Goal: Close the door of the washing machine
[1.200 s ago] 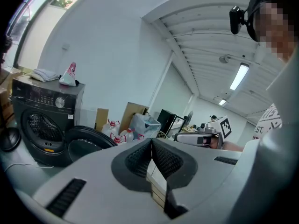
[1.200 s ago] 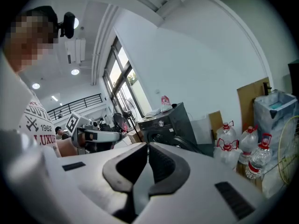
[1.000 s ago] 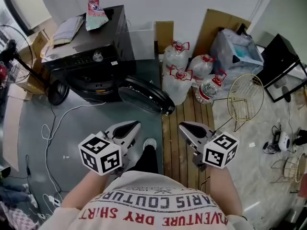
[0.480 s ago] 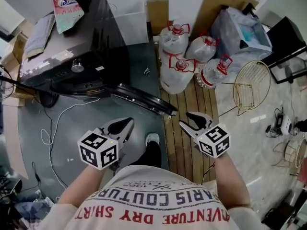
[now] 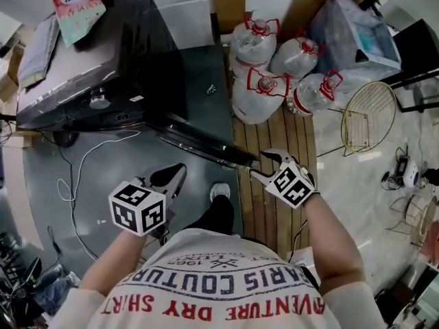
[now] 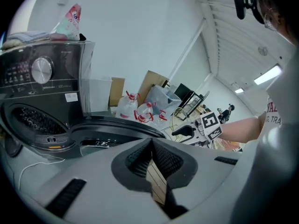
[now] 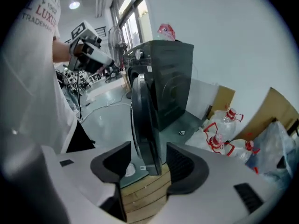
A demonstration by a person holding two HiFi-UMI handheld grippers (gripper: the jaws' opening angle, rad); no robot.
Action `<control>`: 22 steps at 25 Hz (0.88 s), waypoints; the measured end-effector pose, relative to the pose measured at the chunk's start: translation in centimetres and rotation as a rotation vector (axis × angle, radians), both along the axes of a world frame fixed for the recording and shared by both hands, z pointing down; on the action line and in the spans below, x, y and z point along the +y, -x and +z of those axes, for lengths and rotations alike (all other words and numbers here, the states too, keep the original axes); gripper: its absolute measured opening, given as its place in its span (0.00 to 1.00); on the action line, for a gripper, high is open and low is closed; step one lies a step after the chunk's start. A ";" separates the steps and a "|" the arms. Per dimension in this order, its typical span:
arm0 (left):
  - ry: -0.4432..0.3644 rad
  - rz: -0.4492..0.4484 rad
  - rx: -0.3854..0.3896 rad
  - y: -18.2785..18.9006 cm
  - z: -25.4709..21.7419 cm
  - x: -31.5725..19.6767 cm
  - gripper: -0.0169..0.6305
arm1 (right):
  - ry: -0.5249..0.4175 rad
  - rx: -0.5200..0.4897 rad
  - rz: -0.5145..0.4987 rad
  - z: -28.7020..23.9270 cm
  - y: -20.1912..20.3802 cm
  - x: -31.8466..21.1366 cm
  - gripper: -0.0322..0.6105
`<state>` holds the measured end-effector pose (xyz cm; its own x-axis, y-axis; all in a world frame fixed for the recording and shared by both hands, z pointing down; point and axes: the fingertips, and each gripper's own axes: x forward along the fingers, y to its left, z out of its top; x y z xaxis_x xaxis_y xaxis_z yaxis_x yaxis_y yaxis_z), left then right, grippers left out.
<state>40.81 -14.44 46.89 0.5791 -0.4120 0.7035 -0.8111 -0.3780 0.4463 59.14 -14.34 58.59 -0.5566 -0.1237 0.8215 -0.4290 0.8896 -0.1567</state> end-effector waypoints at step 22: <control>0.060 -0.022 -0.046 3.6 3.9 -1.6 0.07 | -0.005 0.158 -0.245 5.8 2.3 -0.8 0.18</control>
<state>37.23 -16.02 50.76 0.5370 -0.3806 0.7528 -0.8391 -0.3331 0.4301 56.83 -15.19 64.39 -0.4358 -0.0060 0.9000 -0.2202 0.9703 -0.1002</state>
